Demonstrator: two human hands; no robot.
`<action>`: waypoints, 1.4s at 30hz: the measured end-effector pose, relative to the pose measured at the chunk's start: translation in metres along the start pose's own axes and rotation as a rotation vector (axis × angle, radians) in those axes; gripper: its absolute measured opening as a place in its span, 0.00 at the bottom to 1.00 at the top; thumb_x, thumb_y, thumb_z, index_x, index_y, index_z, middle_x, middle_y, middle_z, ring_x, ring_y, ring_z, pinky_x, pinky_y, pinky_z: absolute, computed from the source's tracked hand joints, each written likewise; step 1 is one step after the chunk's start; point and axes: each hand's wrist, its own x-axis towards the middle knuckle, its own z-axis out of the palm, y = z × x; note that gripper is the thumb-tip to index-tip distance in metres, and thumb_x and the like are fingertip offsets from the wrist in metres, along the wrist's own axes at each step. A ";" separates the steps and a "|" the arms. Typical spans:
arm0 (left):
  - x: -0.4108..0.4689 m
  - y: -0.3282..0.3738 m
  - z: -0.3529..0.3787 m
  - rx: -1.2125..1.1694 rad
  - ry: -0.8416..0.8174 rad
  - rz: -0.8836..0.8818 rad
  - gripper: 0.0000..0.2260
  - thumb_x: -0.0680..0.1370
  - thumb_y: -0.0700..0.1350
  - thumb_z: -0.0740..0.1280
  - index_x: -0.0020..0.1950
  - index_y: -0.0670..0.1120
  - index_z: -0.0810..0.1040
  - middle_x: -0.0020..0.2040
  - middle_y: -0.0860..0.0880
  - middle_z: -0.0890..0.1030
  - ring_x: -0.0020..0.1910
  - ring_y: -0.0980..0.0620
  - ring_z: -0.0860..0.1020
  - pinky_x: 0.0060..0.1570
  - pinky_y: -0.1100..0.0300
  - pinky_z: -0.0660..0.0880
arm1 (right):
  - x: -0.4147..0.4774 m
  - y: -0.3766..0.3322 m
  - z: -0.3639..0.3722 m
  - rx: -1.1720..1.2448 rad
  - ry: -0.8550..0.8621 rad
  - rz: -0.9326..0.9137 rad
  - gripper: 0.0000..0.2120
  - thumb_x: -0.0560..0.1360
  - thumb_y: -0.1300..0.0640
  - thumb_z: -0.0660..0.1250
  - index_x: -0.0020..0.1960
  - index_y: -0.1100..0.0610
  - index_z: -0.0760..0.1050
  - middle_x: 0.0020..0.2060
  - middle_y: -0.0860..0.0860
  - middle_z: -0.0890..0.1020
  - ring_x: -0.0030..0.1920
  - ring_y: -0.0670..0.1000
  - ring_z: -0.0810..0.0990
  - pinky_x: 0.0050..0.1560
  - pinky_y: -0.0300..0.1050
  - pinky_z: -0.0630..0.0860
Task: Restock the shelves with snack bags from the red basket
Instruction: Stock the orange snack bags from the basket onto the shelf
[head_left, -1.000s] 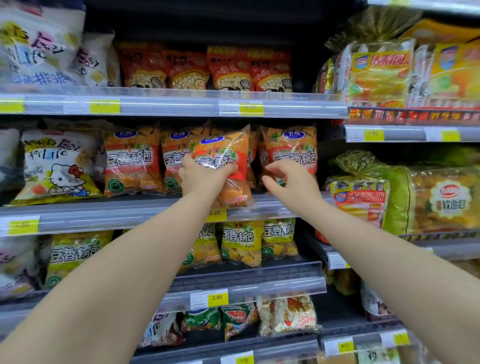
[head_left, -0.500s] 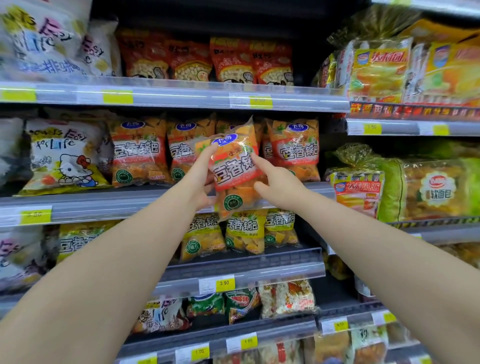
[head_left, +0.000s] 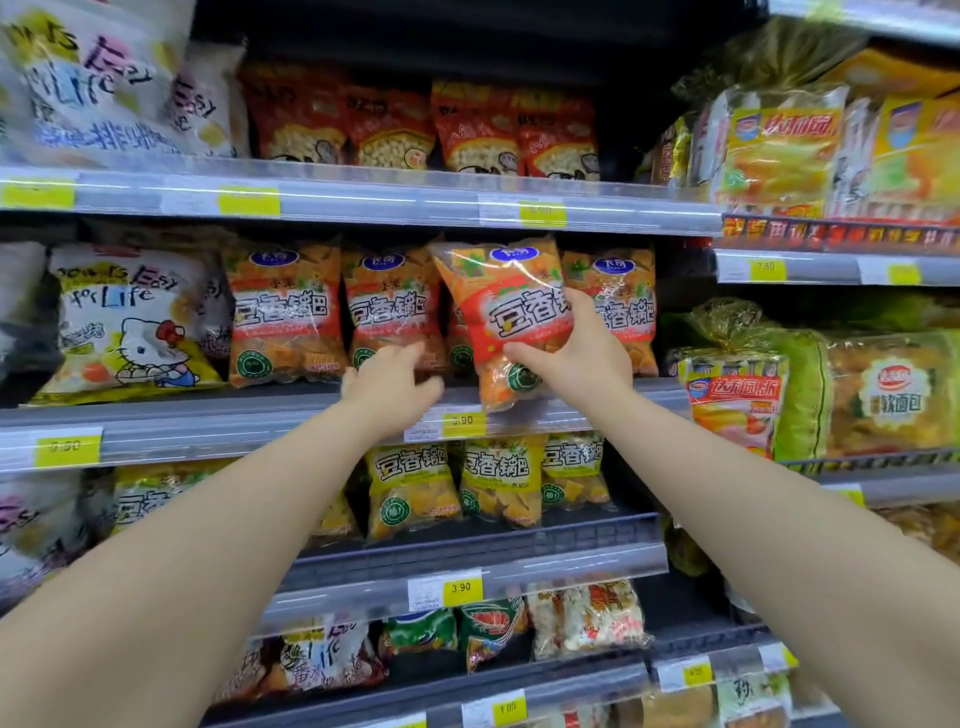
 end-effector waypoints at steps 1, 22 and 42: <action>0.000 -0.009 0.003 0.209 -0.069 0.013 0.28 0.78 0.58 0.61 0.76 0.49 0.61 0.72 0.46 0.68 0.70 0.44 0.67 0.70 0.42 0.58 | 0.005 -0.001 0.002 -0.010 0.014 0.008 0.43 0.63 0.33 0.72 0.71 0.47 0.59 0.59 0.44 0.76 0.58 0.51 0.76 0.46 0.44 0.69; 0.001 -0.010 -0.002 0.314 -0.185 -0.046 0.26 0.76 0.62 0.65 0.69 0.51 0.70 0.63 0.50 0.76 0.62 0.47 0.73 0.61 0.48 0.68 | 0.022 0.005 0.067 -0.411 -0.048 0.141 0.59 0.62 0.24 0.64 0.77 0.58 0.43 0.66 0.60 0.64 0.65 0.60 0.66 0.60 0.55 0.69; -0.133 0.069 0.207 0.129 -0.316 0.459 0.31 0.75 0.52 0.67 0.76 0.52 0.59 0.78 0.45 0.54 0.74 0.43 0.58 0.67 0.42 0.63 | -0.217 0.195 -0.039 -0.554 -0.213 0.377 0.37 0.72 0.41 0.67 0.76 0.50 0.58 0.73 0.56 0.60 0.72 0.59 0.60 0.65 0.58 0.66</action>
